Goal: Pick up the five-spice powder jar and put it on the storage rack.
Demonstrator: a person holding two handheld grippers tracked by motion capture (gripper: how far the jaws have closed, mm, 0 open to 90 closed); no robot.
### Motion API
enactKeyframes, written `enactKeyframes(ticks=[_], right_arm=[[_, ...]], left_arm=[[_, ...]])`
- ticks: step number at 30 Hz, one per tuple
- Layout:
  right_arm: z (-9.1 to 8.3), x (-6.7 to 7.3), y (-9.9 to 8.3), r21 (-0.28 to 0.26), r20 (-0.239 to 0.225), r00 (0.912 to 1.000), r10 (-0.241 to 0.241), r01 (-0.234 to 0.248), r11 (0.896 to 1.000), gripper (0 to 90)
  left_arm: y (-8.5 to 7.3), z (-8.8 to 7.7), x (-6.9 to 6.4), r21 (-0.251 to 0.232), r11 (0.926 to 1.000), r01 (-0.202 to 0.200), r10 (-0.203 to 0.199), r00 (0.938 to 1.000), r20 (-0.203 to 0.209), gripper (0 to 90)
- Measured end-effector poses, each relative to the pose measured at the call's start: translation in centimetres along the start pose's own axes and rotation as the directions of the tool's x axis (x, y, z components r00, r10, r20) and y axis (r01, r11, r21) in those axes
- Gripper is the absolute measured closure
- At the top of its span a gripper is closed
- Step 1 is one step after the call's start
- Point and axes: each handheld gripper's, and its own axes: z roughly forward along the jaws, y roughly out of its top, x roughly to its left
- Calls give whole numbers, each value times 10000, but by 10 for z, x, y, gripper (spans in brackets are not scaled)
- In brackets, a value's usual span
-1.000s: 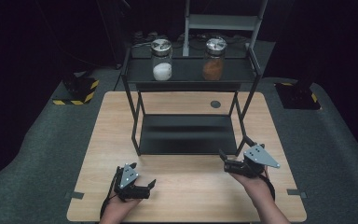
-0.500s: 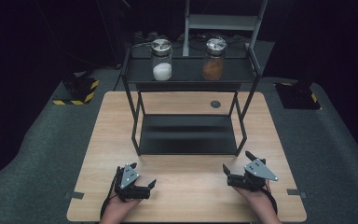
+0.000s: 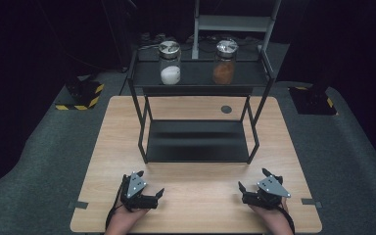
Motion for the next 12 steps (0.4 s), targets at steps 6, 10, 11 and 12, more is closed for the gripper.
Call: enactKeyframes(ticks=[6,10,11,12], right_arm=[[-3,6,3,370,188,9983,-555,548,9978,0],[-5,9,3,439,207,9957,-905,895,9950,0],[-5,10,2,395,235,9956,-908,898,9952,0],[-5,9,2,371,238,9958,-888,879,9954,0]], left_arm=[[0,0,-1,18,10000,-8,8,10000,-27,9],[0,0,-2,4,10000,-61,61,9999,-98,9],[0,0,-3,6,10000,-67,67,9999,-101,8],[0,0,-3,18,10000,-80,80,9999,-105,9]])
